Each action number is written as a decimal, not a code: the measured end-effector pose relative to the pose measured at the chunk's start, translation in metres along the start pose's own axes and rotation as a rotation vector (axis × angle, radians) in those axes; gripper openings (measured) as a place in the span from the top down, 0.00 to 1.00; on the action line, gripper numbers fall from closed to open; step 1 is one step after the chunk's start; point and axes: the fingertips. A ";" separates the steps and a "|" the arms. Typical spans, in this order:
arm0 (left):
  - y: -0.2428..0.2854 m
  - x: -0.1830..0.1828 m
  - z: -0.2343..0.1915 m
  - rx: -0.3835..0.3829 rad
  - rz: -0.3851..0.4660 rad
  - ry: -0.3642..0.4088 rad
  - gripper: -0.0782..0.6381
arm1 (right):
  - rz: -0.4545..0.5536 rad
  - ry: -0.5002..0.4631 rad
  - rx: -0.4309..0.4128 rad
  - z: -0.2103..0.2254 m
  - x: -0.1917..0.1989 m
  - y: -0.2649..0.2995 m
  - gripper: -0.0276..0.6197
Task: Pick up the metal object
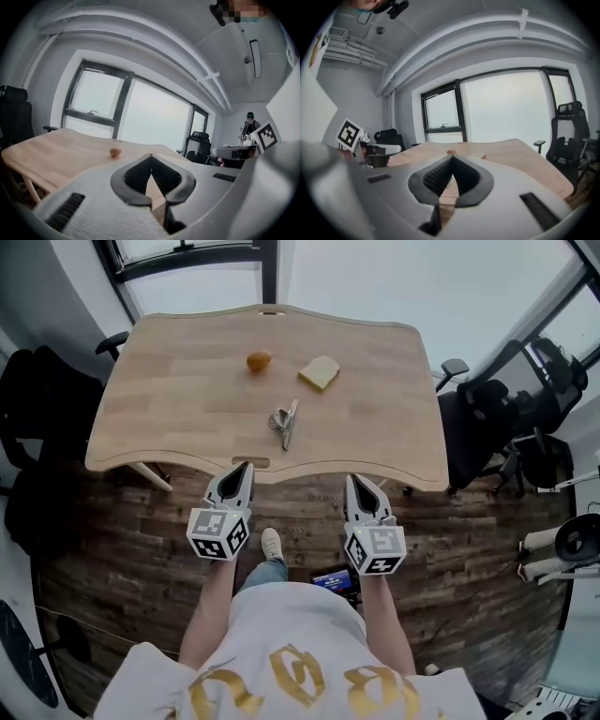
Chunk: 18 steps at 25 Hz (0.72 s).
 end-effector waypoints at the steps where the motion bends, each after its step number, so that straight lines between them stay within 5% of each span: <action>1: 0.012 -0.007 -0.009 0.004 0.012 0.006 0.86 | 0.003 0.018 0.005 0.002 -0.003 0.013 0.94; 7: 0.075 -0.021 -0.026 0.171 -0.025 -0.008 0.86 | -0.013 0.030 0.023 -0.002 -0.009 0.074 0.94; 18: 0.106 -0.030 -0.067 0.076 -0.039 0.035 0.86 | -0.040 0.036 0.050 0.002 -0.006 0.120 0.94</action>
Point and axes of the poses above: the fingertips, and each gripper's own axes: y forward along the fingers, z to its right, x out of its underside, and after that the axes turned 9 degrees about -x, right-handed
